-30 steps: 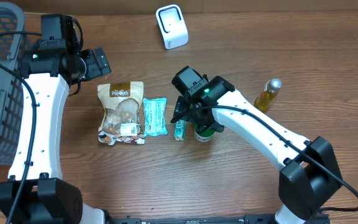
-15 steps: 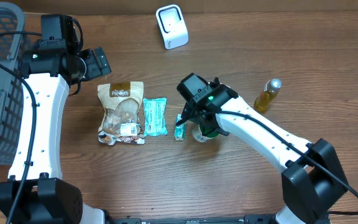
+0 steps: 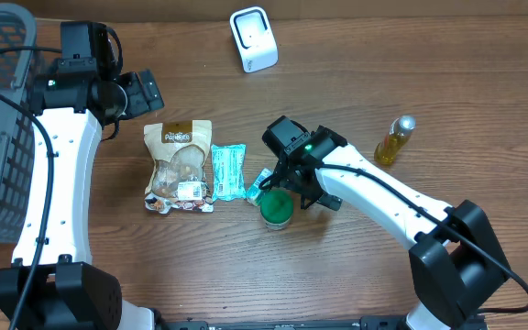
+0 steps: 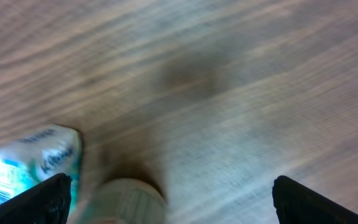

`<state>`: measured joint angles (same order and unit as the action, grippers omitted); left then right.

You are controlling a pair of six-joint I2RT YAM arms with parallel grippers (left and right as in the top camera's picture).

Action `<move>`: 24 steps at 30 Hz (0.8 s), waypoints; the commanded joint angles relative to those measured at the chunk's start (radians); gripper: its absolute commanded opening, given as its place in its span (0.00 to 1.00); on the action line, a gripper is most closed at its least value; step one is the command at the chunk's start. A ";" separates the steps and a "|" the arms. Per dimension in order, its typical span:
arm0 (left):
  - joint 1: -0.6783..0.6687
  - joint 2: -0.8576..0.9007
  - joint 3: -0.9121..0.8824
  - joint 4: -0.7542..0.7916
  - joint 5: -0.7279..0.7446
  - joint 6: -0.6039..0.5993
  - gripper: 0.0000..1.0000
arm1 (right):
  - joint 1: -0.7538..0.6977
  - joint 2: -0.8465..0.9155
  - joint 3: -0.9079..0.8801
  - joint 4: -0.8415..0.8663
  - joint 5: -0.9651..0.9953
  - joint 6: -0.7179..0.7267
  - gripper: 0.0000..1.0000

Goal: Scan the item barcode
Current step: 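Lower the right gripper onto the green-lidded jar and grasp it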

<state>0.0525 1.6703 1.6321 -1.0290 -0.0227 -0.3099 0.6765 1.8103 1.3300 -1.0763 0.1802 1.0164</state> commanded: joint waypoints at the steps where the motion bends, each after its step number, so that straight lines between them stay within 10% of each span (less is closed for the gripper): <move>1: -0.007 -0.002 0.008 0.000 -0.007 0.008 1.00 | 0.002 0.000 0.072 -0.018 -0.026 -0.014 1.00; 15: -0.007 -0.002 0.008 0.000 -0.007 0.008 1.00 | 0.002 0.000 0.085 0.036 -0.266 -0.119 1.00; 24: -0.007 -0.002 0.008 0.000 -0.007 0.008 0.99 | 0.006 0.000 0.083 0.006 -0.294 0.193 0.99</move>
<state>0.0525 1.6703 1.6321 -1.0290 -0.0227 -0.3099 0.6765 1.8103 1.3823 -1.0683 -0.1020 1.0973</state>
